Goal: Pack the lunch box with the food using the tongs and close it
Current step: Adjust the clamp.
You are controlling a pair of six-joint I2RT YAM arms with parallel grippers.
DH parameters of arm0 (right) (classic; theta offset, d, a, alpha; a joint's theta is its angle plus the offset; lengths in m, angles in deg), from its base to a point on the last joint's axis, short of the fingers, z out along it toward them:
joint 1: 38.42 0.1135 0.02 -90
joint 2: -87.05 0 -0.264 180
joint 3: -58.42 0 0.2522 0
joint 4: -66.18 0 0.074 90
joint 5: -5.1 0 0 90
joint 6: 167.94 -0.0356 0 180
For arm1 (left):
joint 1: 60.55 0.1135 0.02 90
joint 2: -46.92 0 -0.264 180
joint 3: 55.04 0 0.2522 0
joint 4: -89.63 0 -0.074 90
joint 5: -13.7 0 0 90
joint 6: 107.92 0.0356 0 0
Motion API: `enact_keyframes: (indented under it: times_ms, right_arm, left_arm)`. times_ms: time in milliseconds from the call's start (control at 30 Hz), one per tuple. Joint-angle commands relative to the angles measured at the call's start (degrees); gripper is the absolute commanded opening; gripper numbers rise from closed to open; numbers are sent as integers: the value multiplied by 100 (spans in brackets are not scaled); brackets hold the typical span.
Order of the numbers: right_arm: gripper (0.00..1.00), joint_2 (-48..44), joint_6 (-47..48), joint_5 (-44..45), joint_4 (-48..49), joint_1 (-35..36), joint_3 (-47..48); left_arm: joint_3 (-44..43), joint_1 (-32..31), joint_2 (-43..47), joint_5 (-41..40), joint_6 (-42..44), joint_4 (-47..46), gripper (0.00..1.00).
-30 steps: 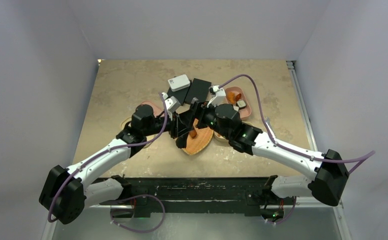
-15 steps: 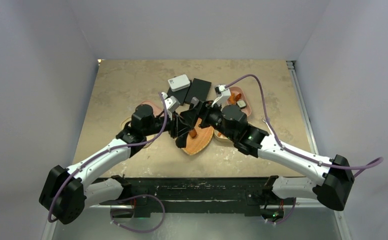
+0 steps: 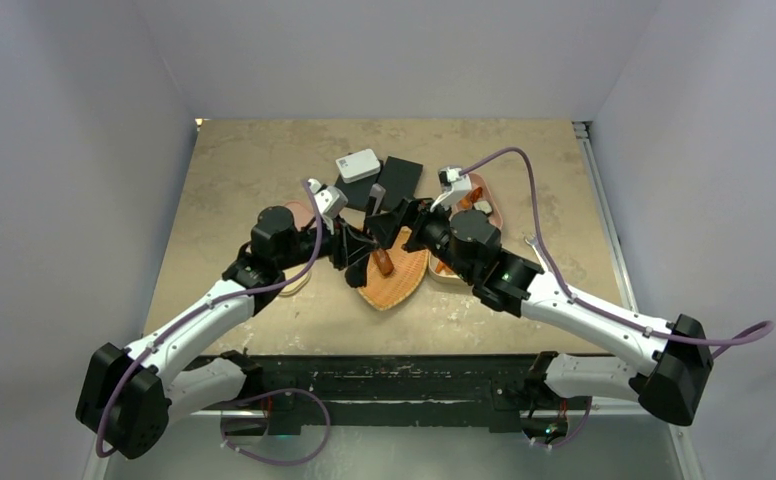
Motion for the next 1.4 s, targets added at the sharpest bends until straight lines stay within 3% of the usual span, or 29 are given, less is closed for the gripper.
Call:
enact_keyframes:
  times_ms: [0,133,267,467,833,1100,1233,1367]
  right_arm:
    - [92,-250,193,103,214,12,-19]
    - [94,-124,225,-272,310,16,67]
    - [90,232,267,-477,413,18,254]
    - [52,553,206,-607,562,18,356]
    - [50,850,-6,-735,759,18,418]
    - [24,930,-234,-381,663,18,379]
    - [18,872,-283,-215,668,25,290]
    - [16,753,-185,76,582,27,238]
  left_arm:
    - [-70,45,144,21,-41,-216,0]
    - [-159,47,72,107,157,0,0]
    - [-209,45,-42,260,182,44,0]
    - [-227,43,-42,293,244,115,0]
    - [-207,36,-98,570,226,21,0]
    - [-203,36,-136,498,162,10,0]
    - [-261,40,-186,436,182,115,9]
    - [-300,40,-196,389,230,227,31]
